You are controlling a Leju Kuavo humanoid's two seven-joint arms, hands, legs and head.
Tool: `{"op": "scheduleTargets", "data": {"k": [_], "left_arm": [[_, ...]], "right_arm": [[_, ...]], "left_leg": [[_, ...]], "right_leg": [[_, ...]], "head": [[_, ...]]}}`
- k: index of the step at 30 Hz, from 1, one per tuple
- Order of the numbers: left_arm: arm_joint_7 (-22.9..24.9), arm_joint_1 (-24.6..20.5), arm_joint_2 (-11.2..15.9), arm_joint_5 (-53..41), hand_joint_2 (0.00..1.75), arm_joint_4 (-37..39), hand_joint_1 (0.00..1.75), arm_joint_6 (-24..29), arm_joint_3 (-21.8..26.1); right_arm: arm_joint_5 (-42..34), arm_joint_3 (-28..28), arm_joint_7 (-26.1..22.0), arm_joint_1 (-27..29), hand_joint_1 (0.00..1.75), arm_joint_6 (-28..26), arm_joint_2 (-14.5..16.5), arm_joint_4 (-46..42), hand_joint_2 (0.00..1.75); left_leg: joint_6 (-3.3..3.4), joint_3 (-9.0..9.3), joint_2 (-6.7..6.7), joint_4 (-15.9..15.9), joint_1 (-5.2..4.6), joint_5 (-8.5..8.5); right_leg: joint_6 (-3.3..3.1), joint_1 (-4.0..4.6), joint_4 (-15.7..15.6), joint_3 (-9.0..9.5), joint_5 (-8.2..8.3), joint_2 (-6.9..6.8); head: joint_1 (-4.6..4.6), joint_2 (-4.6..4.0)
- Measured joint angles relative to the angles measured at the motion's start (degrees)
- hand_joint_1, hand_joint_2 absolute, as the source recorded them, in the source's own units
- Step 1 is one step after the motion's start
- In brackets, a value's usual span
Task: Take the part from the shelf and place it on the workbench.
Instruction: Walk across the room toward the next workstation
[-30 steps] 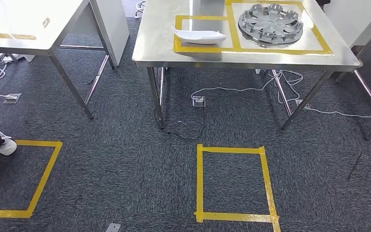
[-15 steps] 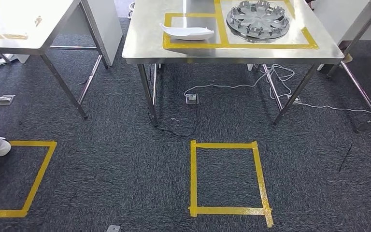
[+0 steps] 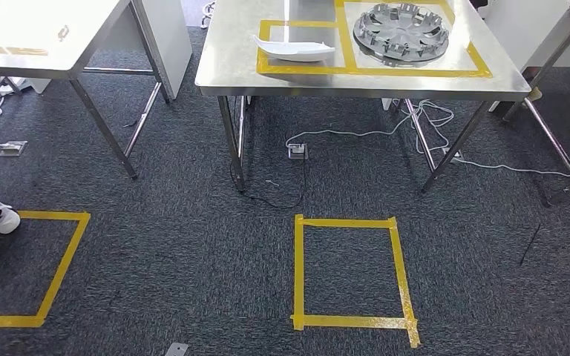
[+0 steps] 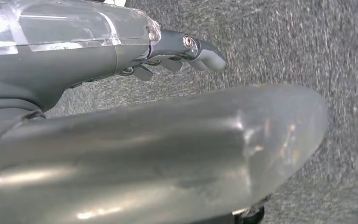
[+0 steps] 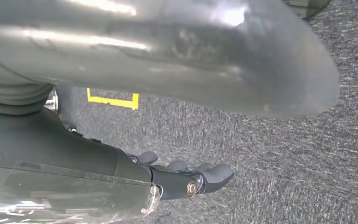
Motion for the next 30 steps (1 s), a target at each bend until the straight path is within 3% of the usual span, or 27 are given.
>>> {"op": "scheduleTargets", "data": {"k": [2, 4, 5, 7, 9, 10, 11, 13, 14, 16, 19, 21, 23, 24, 25, 26, 28, 30], "left_arm": [[0.02, 0.03, -0.01, 0.01, 0.00, 0.01, 0.00, 0.00, -0.01], [0.04, -0.01, -0.02, 0.02, 0.00, 0.02, 0.00, 0.00, -0.02], [0.04, -0.03, -0.02, 0.03, 0.00, 0.03, 0.00, 0.00, -0.02], [0.06, -0.01, -0.02, 0.07, 0.00, 0.04, 0.00, 0.00, -0.06], [0.08, 0.05, -0.03, 0.11, 0.00, 0.05, 0.00, 0.00, -0.25], [0.08, 0.06, -0.03, 0.12, 0.00, 0.06, 0.00, 0.00, -0.38], [0.08, 0.05, -0.03, 0.13, 0.00, 0.06, 0.00, 0.00, -0.51], [0.08, 0.02, -0.03, 0.14, 0.00, 0.06, 0.00, 0.00, -0.71], [0.08, -0.02, -0.03, 0.15, 0.00, 0.06, 0.00, 0.00, -0.79], [0.11, -0.02, -0.03, 0.18, 0.00, 0.07, 0.00, 0.00, -0.95], [0.16, 0.04, -0.01, 0.20, 0.00, 0.10, 0.00, 0.00, -1.00], [0.16, 0.03, -0.05, 0.20, 0.00, 0.10, 0.00, 0.00, -1.00], [0.17, 0.13, -0.08, 0.22, 0.00, 0.12, 0.00, 0.00, -1.00], [0.17, 0.17, -0.08, 0.27, 0.00, 0.13, 0.00, 0.00, -1.00], [0.18, 0.18, -0.08, 0.34, 0.00, 0.14, 0.00, 0.00, -1.00], [0.19, 0.16, -0.09, 0.43, 0.00, 0.15, 0.00, 0.00, -1.00], [0.17, 0.06, -0.18, 0.54, 0.00, 0.14, 0.00, 0.00, -1.00], [0.16, -0.05, -0.34, 0.58, 0.00, 0.13, 0.00, 0.01, -1.01]], "right_arm": [[0.00, -0.02, 0.00, -0.07, 0.00, -0.01, -0.01, 0.01, 0.00], [0.00, -0.08, 0.00, 0.08, 0.00, -0.01, 0.02, 0.04, 0.00], [0.00, -0.14, 0.00, 0.09, 0.00, -0.01, 0.03, 0.05, 0.00], [0.01, -0.30, 0.00, 0.05, 0.00, -0.01, 0.03, 0.08, 0.00], [0.02, -0.40, 0.00, 0.13, 0.00, -0.01, 0.01, 0.08, 0.00], [0.02, -0.42, 0.00, 0.19, 0.00, -0.01, -0.02, 0.08, 0.00], [0.02, -0.42, 0.00, 0.22, 0.00, -0.01, -0.03, 0.08, 0.00], [0.03, -0.43, 0.01, 0.17, 0.00, -0.01, -0.03, 0.08, 0.00], [0.03, -0.44, 0.01, 0.11, 0.00, -0.01, -0.03, 0.08, 0.00], [0.06, -0.44, 0.04, 0.02, 0.00, -0.01, -0.04, 0.08, 0.00], [0.10, -0.44, 0.08, 0.08, 0.00, -0.01, 0.01, 0.13, 0.00], [0.11, -0.44, 0.09, 0.01, 0.00, -0.02, -0.01, 0.15, 0.00], [0.11, -0.44, 0.09, -0.09, 0.00, -0.02, -0.04, 0.15, 0.00], [0.11, -0.44, 0.09, -0.01, 0.00, -0.01, -0.02, 0.15, 0.00], [0.13, -0.45, 0.09, 0.11, 0.00, -0.01, -0.01, 0.16, 0.00], [0.15, -0.45, 0.09, 0.24, 0.00, -0.01, 0.01, 0.16, 0.00], [0.17, -0.46, 0.09, 0.31, 0.00, -0.02, -0.08, 0.15, 0.00], [0.19, -0.46, 0.09, 0.17, 0.00, -0.03, -0.19, 0.16, 0.00]], "left_leg": [[-0.61, -0.21, 0.83, 0.06, -0.11, 0.17], [-1.30, -0.54, 0.17, 1.01, 0.01, -0.87], [-1.58, -1.28, -0.65, 2.83, 0.07, -2.33], [-1.88, -4.23, -2.13, 9.61, 0.21, -6.48], [-1.86, -6.93, -2.17, 15.57, 0.27, -8.65], [-1.79, -7.03, -2.15, 15.91, 0.31, -8.07], [-1.68, -6.03, -2.19, 14.05, 0.35, -6.47], [-1.41, -2.35, -3.25, 7.01, 0.46, -2.83], [-1.28, -0.94, -3.89, 4.16, 0.51, -1.95], [-0.98, -0.10, -4.57, 2.07, 0.44, -1.94], [-0.07, -0.25, -3.53, 1.77, 0.44, -1.52], [0.44, -0.30, -2.64, 1.57, 0.51, -1.29], [0.59, -0.43, -1.74, 1.59, 0.37, -1.28], [0.61, -0.47, -1.33, 1.60, 0.30, -1.28], [0.61, -0.49, -1.02, 1.61, 0.21, -1.28], [0.62, -0.46, -0.78, 1.61, 0.09, -1.28], [0.60, -0.32, -0.41, 1.59, -0.15, -1.29], [0.43, -0.42, -0.13, 1.62, -0.33, -1.23]], "right_leg": [[-0.85, 0.16, -0.43, -0.25, -0.06, 0.40], [-1.66, -0.02, -0.67, -0.47, 0.44, 1.01], [-2.04, -0.12, -0.84, -0.57, 0.71, 1.26], [-2.47, -0.10, -0.89, -0.92, 1.02, 1.78], [-2.56, 0.05, -0.67, -1.34, 1.16, 2.31], [-2.53, 0.09, -0.46, -1.52, 1.18, 2.62], [-2.46, 0.09, -0.19, -1.67, 1.15, 2.96], [-2.11, 0.12, 0.49, -1.98, 0.92, 3.63], [-1.84, 0.15, 0.88, -2.24, 0.79, 3.97], [-1.15, 0.11, 1.31, -2.79, 0.79, 4.57], [-0.16, -0.16, 2.03, -3.42, 0.38, 4.75], [0.42, -0.21, 6.34, -5.25, -2.54, 3.50], [0.82, -0.23, 13.95, -8.44, -6.37, 2.61], [0.86, -0.22, 16.76, -9.51, -7.31, 2.46], [0.77, -0.21, 17.63, -9.69, -7.12, 2.41], [0.54, -0.18, 16.19, -8.80, -5.83, 2.38], [-0.51, 0.13, 8.42, -4.78, -2.01, 1.96], [-1.61, 0.61, 2.18, -1.80, -0.19, 1.32]], "head": [[0.04, 0.00], [-0.07, 0.00], [-0.25, 0.00], [-0.75, 0.00], [-1.01, 0.00], [-1.04, 0.00], [-1.07, 0.00], [-1.20, 0.00], [-1.26, 0.00], [-1.20, 0.00], [-0.99, 0.00], [-0.59, 0.00], [-0.14, 0.00], [-0.01, 0.00], [0.10, 0.00], [0.22, 0.00], [0.39, 0.00], [0.46, 0.00]]}}
